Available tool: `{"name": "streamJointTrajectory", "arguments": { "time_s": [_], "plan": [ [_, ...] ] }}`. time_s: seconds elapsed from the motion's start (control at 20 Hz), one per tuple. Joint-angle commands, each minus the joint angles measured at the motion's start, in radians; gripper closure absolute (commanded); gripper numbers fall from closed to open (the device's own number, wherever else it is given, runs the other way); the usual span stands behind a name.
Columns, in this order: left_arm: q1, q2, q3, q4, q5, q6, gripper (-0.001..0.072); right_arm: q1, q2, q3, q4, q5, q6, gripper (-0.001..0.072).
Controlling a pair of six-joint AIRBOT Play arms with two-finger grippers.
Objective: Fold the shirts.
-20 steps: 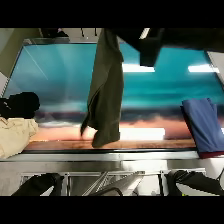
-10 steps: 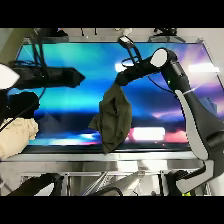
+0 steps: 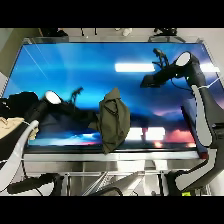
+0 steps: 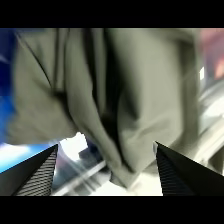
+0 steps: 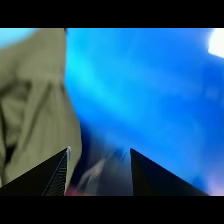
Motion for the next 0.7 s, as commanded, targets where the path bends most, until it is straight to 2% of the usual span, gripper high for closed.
{"name": "streamJointTrajectory", "arguments": {
  "time_s": [0.0,0.1,0.3,0.35,0.4,0.45,0.65],
  "plan": [
    [-0.115,-0.022,-0.173,-0.128,0.103,0.083,0.0046,0.006,-0.008,-0.140,0.126,-0.012,-0.087,0.0274],
    [-0.184,-0.022,-0.227,-0.195,0.199,0.104,0.0046,0.033,-0.041,-0.166,0.249,-0.084,-0.157,0.0274],
    [-0.259,-0.022,-0.259,-0.226,0.336,0.105,0.0048,0.090,-0.136,-0.166,0.507,-0.192,-0.286,0.0275],
    [-0.261,-0.022,-0.256,-0.225,0.351,0.105,0.0178,0.103,-0.160,-0.166,0.531,-0.219,-0.309,0.0274],
    [-0.258,-0.022,-0.251,-0.223,0.350,0.106,0.0421,0.114,-0.185,-0.166,0.542,-0.248,-0.318,0.0274],
    [-0.249,-0.022,-0.241,-0.223,0.339,0.115,0.0592,0.118,-0.206,-0.165,0.546,-0.267,-0.318,0.0274],
    [-0.202,-0.021,-0.201,-0.218,0.246,0.132,0.0603,0.122,-0.256,-0.165,0.618,-0.290,-0.375,0.0275]
  ]
}}
